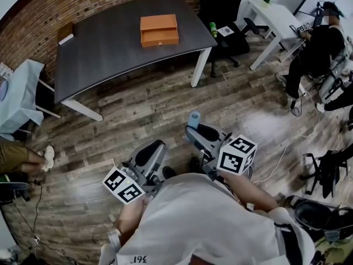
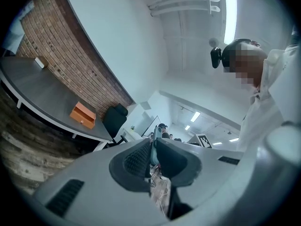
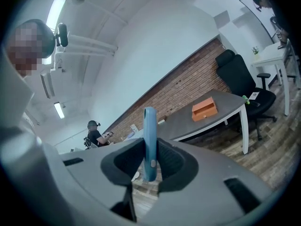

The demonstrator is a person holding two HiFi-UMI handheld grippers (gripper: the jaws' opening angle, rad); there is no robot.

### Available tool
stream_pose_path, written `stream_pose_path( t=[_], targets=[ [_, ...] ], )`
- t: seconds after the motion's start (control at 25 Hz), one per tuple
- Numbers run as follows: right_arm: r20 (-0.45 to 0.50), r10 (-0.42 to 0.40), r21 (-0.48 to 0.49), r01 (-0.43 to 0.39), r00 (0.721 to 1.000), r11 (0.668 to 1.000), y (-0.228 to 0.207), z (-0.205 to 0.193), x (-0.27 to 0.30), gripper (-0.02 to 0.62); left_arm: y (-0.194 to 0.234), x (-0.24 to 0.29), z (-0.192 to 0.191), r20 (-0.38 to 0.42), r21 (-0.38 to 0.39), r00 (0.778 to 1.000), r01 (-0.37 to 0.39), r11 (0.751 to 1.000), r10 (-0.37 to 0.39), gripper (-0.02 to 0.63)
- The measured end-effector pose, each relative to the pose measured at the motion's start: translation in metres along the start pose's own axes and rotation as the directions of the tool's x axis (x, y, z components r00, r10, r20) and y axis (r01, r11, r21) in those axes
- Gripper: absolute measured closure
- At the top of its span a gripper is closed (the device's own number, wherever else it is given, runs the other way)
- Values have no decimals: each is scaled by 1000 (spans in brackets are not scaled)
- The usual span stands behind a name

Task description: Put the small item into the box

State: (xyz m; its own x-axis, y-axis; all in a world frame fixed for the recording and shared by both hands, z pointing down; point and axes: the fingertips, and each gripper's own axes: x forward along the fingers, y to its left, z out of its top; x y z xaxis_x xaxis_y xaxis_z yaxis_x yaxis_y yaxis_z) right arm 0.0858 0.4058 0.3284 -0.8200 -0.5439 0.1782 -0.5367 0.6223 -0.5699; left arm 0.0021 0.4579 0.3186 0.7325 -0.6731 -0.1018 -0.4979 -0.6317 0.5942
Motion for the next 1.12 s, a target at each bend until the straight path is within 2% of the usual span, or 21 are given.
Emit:
stream_pose_path(
  t=[0.32,0.56,0.88,1.12],
  targets=[
    [-1,-27,-74,27,1000,997,6,-12,16,500,12,-13,4,-9,-2,1000,12,1000,-12,555],
    [4,-22,-71,22,1000,997,3,-5,25,500,19,-8,6,-32,-4,999,16,1000,-16,555],
    [-10,22,-90,-22,1000,996,-26,18,47,500,43,28,16,-35,24,999,-16,1000,17,555],
    [-18,59,-88,-60,998,994,-65,56,71,500,71,78,30,-38,37,998,-41,998,43,555]
  ],
)
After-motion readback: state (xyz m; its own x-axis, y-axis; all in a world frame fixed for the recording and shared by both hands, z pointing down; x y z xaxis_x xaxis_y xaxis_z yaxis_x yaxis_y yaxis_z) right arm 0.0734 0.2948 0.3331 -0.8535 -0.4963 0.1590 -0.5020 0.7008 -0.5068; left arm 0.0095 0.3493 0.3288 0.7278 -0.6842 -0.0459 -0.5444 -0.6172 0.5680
